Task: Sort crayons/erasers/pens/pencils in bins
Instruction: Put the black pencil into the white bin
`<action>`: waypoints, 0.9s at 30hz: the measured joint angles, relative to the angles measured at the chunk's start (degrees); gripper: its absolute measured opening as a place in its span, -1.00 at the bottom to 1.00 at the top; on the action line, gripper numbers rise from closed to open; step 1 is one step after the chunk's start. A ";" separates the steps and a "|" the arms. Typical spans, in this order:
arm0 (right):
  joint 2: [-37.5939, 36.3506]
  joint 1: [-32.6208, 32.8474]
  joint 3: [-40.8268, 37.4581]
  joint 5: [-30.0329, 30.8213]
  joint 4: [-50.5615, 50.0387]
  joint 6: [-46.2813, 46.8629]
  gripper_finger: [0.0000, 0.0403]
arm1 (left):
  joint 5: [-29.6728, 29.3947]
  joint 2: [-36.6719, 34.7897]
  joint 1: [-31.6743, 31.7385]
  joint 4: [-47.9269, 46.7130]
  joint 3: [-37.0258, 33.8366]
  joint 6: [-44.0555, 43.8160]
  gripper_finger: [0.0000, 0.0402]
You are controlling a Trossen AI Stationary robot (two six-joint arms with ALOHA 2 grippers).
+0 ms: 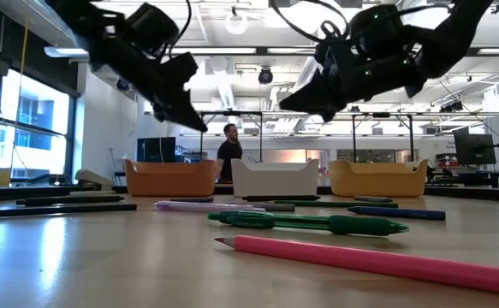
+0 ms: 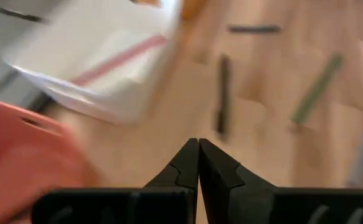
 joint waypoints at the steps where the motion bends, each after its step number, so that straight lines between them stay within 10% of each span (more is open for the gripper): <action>1: -0.99 0.41 -0.01 1.37 -1.81 -0.29 -1.00 | -0.20 0.00 -1.81 1.05 -1.23 -0.97 -1.00; 19: -4.42 4.23 0.01 1.94 -8.42 -4.17 -1.00 | -11.23 -0.01 -29.22 -23.22 -2.74 -29.53 -0.98; 27: -4.42 5.30 0.01 1.80 -7.87 -4.17 -1.00 | -10.44 -0.02 -38.21 -32.04 0.29 -46.70 -0.67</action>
